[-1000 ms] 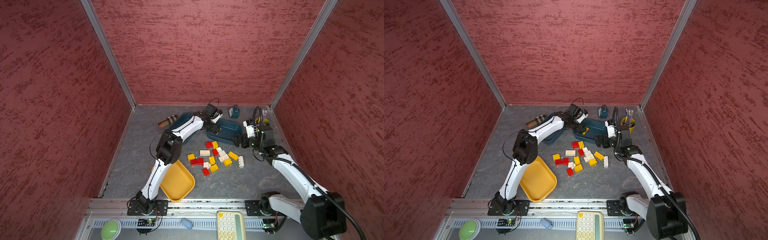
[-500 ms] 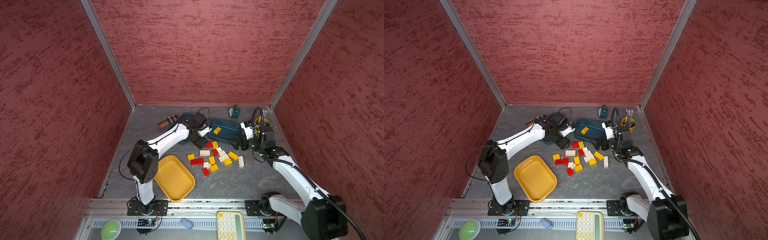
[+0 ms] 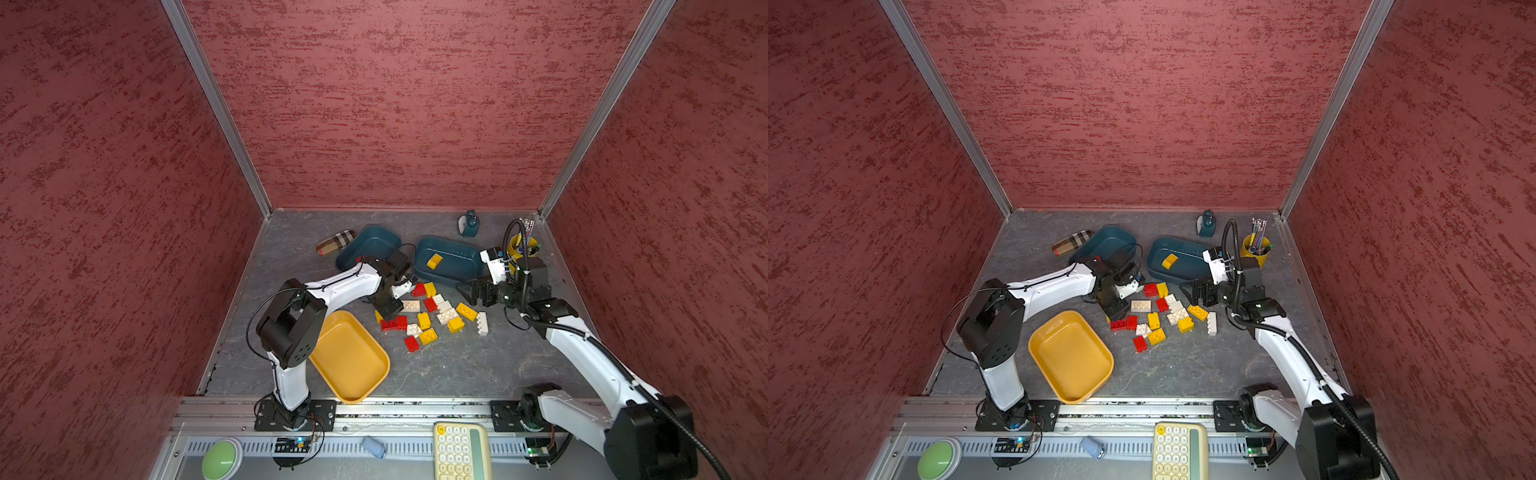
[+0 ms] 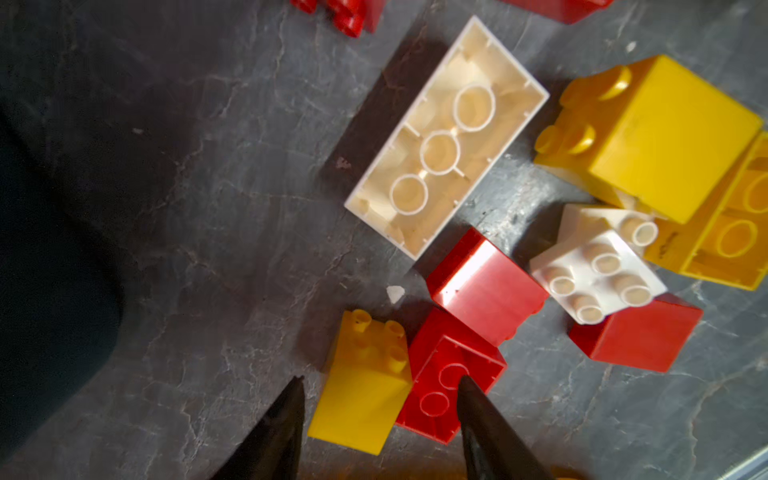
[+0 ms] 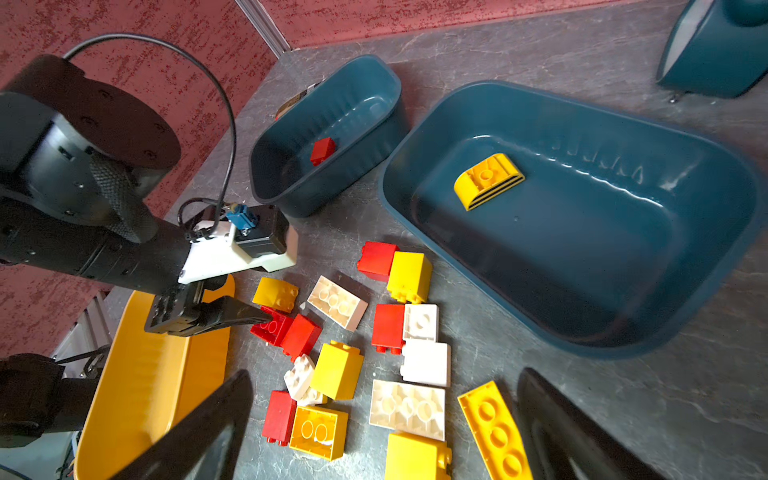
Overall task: Sort the legos into containers by color
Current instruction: 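Return the left gripper to the pile and grasp a yellow 2x2 brick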
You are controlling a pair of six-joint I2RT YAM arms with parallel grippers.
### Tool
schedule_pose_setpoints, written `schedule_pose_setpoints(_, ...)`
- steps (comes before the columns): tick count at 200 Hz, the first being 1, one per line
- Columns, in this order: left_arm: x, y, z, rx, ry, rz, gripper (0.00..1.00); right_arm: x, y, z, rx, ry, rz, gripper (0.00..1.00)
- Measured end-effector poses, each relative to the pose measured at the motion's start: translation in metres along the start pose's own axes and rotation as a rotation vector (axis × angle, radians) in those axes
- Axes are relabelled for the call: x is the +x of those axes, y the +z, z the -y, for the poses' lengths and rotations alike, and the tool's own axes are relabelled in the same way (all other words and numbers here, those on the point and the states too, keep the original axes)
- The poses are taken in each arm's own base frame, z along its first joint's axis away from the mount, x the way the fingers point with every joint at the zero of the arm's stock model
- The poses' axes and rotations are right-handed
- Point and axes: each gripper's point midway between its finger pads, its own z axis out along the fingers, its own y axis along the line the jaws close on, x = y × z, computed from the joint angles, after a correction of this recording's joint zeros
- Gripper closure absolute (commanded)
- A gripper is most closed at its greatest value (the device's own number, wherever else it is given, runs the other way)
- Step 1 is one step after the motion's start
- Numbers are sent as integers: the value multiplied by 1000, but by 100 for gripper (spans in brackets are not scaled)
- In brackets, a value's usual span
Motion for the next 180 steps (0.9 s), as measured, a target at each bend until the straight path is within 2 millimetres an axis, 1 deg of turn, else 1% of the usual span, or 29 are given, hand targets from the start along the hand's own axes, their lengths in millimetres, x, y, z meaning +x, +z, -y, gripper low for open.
schedule_pose_setpoints(40, 0, 3, -5, -10, -9, -2, 48, 0, 0, 0, 0, -1, 1, 1)
schedule_pose_setpoints(100, 8, 8, -10, -18, -14, -26, 48, 2, 0, 0, 0, 3, -5, 1)
schedule_pose_setpoints(149, 13, 8, -18, -26, -30, -38, 51, 3, 1, 0, 0, 3, -6, 1)
schedule_pose_setpoints(180, 16, 9, -24, -38, -39, -50, 51, 3, 1, 1, 0, 3, -6, 1)
